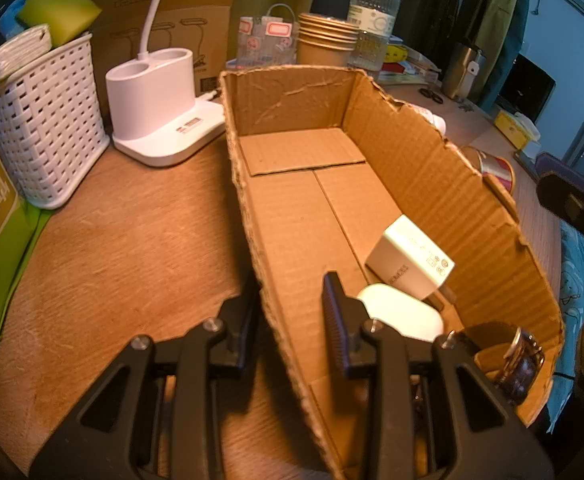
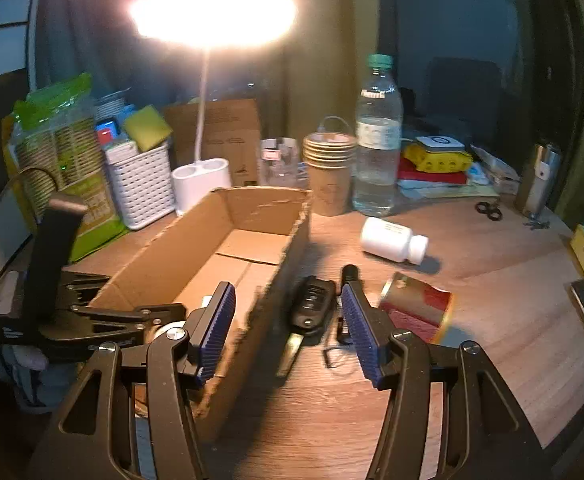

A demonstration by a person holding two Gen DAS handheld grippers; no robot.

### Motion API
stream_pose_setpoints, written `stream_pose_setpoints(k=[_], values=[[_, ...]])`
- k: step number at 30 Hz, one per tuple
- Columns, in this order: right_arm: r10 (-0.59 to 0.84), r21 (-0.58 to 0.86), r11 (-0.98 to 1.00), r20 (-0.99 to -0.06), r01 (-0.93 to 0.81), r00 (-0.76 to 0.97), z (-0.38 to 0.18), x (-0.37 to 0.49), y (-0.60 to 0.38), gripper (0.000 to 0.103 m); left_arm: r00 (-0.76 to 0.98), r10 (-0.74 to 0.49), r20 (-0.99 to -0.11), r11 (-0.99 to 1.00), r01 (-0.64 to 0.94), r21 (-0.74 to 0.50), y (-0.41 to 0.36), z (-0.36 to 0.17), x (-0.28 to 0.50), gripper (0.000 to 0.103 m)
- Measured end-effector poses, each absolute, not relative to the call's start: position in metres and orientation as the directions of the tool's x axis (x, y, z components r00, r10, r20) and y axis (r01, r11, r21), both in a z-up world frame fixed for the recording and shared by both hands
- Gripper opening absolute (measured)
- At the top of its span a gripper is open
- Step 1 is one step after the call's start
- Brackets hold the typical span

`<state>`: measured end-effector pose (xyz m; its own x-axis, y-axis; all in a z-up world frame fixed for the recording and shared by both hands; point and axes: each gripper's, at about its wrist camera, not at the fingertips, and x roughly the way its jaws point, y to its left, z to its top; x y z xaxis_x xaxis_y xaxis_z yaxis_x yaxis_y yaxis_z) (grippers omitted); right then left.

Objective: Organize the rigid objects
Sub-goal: 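Open the right gripper and move it back to the desk, then close the right gripper around the red-and-gold can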

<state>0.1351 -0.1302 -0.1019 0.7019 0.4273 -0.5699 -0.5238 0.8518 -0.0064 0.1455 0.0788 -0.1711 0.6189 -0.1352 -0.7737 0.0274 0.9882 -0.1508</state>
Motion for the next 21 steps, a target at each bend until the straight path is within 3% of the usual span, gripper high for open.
stream_pose_setpoints(k=[8, 10, 21], values=[[0.35, -0.023, 0.899, -0.564, -0.438, 0.748, -0.105, 0.148, -0.155, 0.059, 0.619, -0.135, -0.774, 0.988, 0.027, -0.151, 0.079, -0.171, 0.146, 0.033], [0.338, -0.017, 0.907, -0.568, -0.422, 0.75, -0.107, 0.152, -0.159, 0.066, 0.619, -0.135, -0.774, 0.988, 0.028, -0.151, 0.079, -0.171, 0.145, 0.033], [0.258, -0.008, 0.944, -0.608, -0.331, 0.75, -0.129, 0.18, -0.175, 0.074, 0.619, -0.135, -0.774, 0.988, 0.028, -0.151, 0.079, -0.171, 0.146, 0.033]])
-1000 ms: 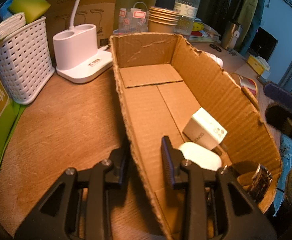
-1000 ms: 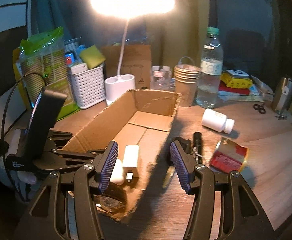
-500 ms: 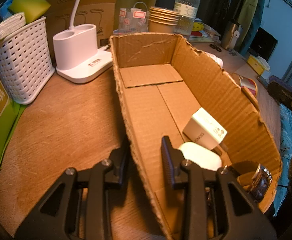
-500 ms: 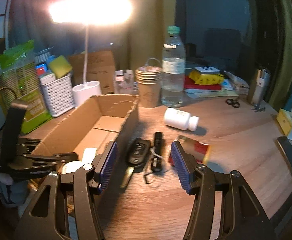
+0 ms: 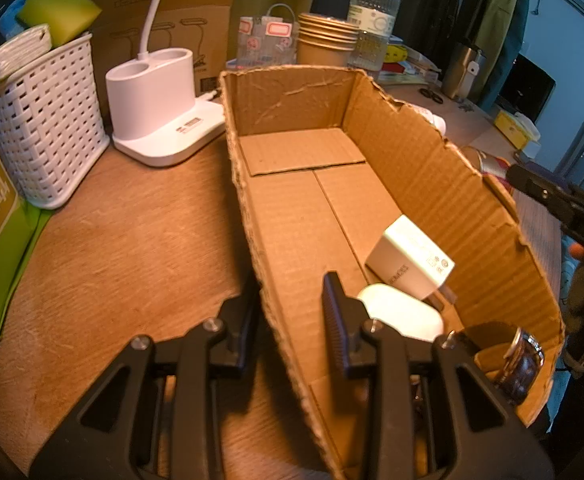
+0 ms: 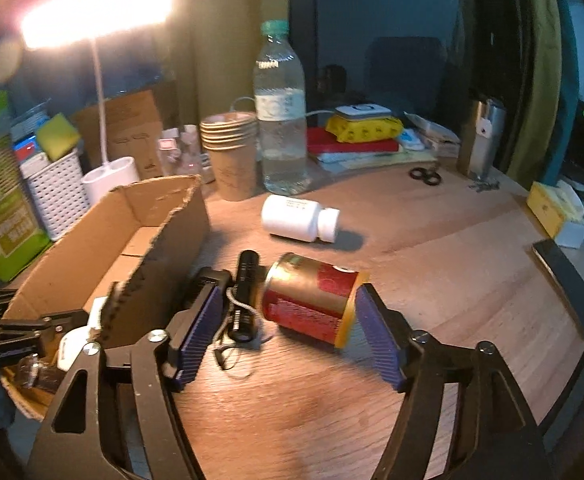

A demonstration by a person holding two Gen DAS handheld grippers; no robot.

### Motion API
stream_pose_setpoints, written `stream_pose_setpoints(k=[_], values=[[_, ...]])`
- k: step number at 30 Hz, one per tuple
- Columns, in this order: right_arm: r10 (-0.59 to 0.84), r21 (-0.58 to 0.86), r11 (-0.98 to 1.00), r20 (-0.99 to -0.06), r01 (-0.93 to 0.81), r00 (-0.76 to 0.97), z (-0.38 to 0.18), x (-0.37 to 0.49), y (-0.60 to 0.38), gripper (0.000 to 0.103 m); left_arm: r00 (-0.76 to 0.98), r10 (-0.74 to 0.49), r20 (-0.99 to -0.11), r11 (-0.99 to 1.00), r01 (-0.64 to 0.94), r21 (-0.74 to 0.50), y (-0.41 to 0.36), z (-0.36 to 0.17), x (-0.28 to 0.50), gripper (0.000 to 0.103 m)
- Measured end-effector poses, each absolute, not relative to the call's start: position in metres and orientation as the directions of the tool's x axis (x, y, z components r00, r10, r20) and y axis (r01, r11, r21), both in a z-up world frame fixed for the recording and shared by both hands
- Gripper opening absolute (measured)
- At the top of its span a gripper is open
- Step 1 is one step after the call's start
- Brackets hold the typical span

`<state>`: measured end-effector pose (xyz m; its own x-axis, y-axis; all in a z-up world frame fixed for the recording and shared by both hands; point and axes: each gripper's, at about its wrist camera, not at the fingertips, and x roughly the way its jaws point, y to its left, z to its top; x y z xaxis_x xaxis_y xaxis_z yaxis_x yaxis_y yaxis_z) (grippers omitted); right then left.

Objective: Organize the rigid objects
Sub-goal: 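Close the right gripper around the red-and-gold can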

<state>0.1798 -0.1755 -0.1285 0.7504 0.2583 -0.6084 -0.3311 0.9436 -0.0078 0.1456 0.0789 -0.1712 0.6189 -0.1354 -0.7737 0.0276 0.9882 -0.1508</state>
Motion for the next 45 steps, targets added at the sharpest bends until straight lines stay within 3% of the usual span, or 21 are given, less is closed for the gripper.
stream_pose_setpoints(k=[9, 45], values=[[0.235, 0.005, 0.953, -0.642, -0.302, 0.73, -0.14, 0.201, -0.181, 0.08, 0.619, -0.135, -0.774, 0.988, 0.028, -0.151, 0.079, -0.171, 0.145, 0.033], [0.228, 0.005, 0.954, -0.662, -0.3, 0.714, -0.151, 0.22, -0.177, 0.076, 0.619, -0.136, -0.774, 0.988, 0.028, -0.151, 0.079, -0.171, 0.146, 0.033]])
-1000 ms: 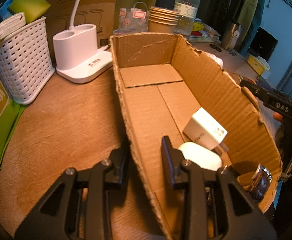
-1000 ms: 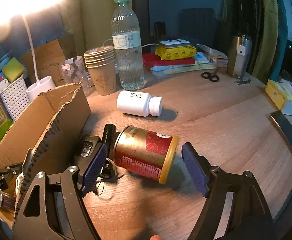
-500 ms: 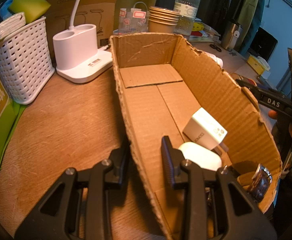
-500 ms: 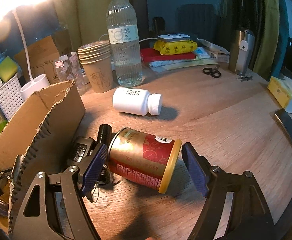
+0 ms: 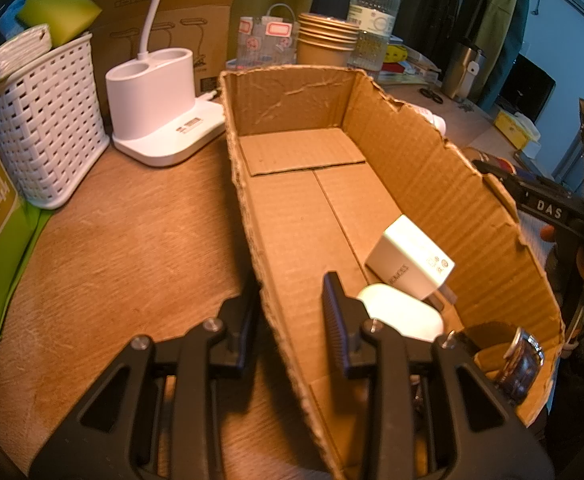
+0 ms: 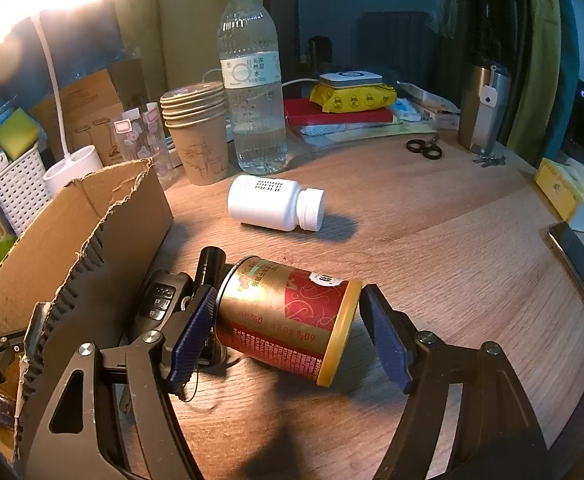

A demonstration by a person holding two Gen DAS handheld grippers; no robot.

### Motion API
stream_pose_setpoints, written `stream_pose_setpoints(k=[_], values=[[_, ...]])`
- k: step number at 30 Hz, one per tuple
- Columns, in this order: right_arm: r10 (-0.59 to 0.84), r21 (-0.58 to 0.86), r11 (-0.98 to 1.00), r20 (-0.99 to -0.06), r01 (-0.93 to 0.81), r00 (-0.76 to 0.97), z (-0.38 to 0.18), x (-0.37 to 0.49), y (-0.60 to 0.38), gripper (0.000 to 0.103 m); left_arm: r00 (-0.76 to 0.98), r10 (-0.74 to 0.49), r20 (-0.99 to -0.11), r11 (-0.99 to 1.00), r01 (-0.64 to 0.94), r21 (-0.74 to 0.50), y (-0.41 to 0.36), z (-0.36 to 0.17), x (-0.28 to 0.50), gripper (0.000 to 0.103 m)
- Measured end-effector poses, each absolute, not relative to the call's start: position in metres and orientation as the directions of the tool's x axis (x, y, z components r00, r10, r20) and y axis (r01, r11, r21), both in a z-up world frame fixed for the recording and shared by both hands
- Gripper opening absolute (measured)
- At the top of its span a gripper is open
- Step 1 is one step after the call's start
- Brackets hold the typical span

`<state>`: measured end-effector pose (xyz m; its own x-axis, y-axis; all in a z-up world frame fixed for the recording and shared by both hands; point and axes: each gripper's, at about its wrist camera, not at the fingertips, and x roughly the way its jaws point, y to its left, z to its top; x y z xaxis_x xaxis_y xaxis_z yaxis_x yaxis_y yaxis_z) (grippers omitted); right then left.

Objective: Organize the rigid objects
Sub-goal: 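Close the right gripper around the red-and-gold can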

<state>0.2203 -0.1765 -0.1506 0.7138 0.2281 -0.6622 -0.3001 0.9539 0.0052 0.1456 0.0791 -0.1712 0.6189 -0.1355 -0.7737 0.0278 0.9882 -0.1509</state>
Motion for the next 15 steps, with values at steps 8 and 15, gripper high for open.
stream_pose_setpoints(k=[8, 15], values=[[0.25, 0.006, 0.948, -0.632, -0.318, 0.734, -0.136, 0.209, -0.174, 0.076, 0.619, -0.135, -0.774, 0.988, 0.028, -0.151, 0.079, -0.171, 0.146, 0.033], [0.289, 0.007, 0.933, -0.609, -0.359, 0.738, -0.124, 0.198, -0.164, 0.076, 0.619, -0.136, -0.774, 0.988, 0.028, -0.151, 0.079, -0.171, 0.146, 0.033]])
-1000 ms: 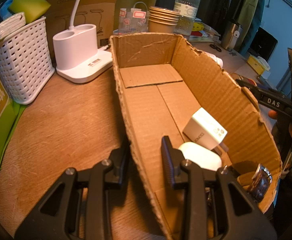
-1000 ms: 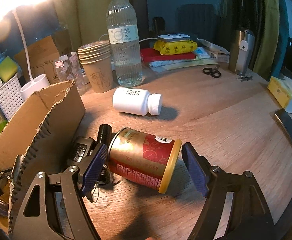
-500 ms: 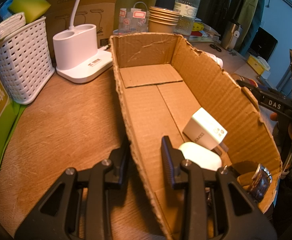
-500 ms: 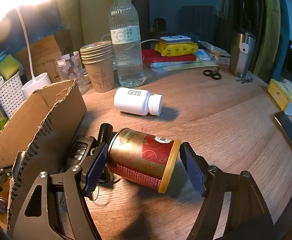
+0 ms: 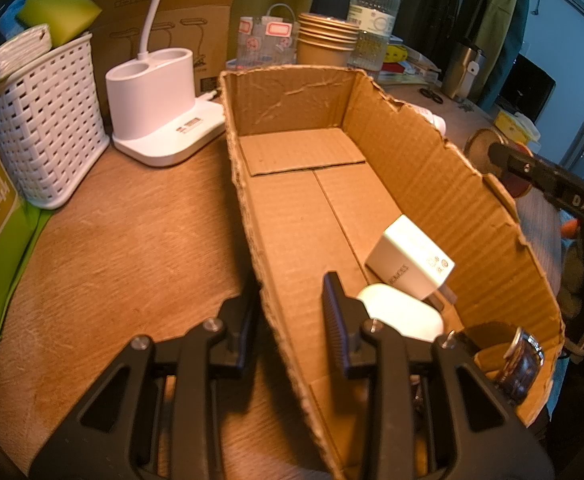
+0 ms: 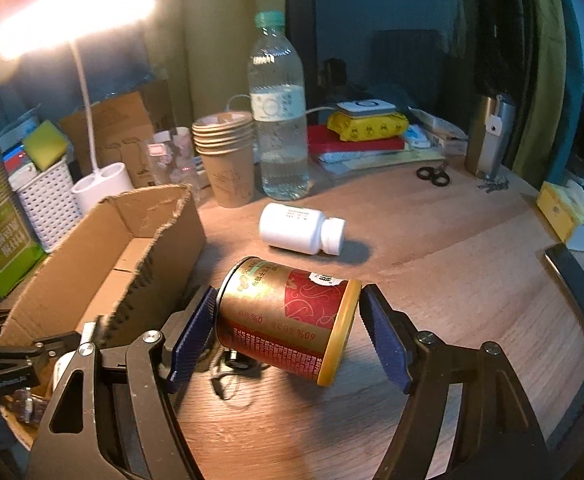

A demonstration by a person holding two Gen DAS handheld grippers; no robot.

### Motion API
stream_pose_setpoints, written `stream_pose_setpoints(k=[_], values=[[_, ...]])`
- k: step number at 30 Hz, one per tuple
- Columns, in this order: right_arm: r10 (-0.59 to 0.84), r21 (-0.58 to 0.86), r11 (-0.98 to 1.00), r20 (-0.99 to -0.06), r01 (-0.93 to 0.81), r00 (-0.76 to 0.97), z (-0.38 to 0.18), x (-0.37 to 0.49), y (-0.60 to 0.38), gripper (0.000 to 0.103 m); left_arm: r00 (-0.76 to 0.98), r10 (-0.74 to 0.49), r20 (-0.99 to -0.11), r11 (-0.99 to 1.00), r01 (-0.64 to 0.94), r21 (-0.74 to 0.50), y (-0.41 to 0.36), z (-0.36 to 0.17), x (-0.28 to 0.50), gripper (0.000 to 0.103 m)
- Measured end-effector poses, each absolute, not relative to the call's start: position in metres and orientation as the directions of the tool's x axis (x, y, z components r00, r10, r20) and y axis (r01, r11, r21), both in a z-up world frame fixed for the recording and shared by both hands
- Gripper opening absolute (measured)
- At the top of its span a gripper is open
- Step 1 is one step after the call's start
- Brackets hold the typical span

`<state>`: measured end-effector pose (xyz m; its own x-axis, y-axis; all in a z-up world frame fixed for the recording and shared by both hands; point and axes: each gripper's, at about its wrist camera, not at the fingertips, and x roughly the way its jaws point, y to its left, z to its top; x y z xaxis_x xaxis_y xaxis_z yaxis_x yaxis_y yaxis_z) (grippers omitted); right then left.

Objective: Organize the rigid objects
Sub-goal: 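Close the right gripper around the red-and-gold can, then lift the can into the box and open the right gripper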

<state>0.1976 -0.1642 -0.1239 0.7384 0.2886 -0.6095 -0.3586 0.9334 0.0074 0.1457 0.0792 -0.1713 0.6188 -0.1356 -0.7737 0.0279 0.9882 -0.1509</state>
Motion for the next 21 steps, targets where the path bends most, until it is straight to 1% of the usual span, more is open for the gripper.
stream_pose_setpoints(k=[13, 21], values=[[0.363, 0.006, 0.9, -0.566, -0.437, 0.74, -0.104, 0.177, -0.143, 0.076, 0.619, -0.136, -0.774, 0.988, 0.028, -0.151, 0.08, -0.171, 0.145, 0.033], [0.398, -0.004, 0.877, -0.558, -0.481, 0.729, -0.1, 0.167, -0.128, 0.076, 0.619, -0.136, -0.774, 0.988, 0.028, -0.151, 0.079, -0.171, 0.146, 0.033]])
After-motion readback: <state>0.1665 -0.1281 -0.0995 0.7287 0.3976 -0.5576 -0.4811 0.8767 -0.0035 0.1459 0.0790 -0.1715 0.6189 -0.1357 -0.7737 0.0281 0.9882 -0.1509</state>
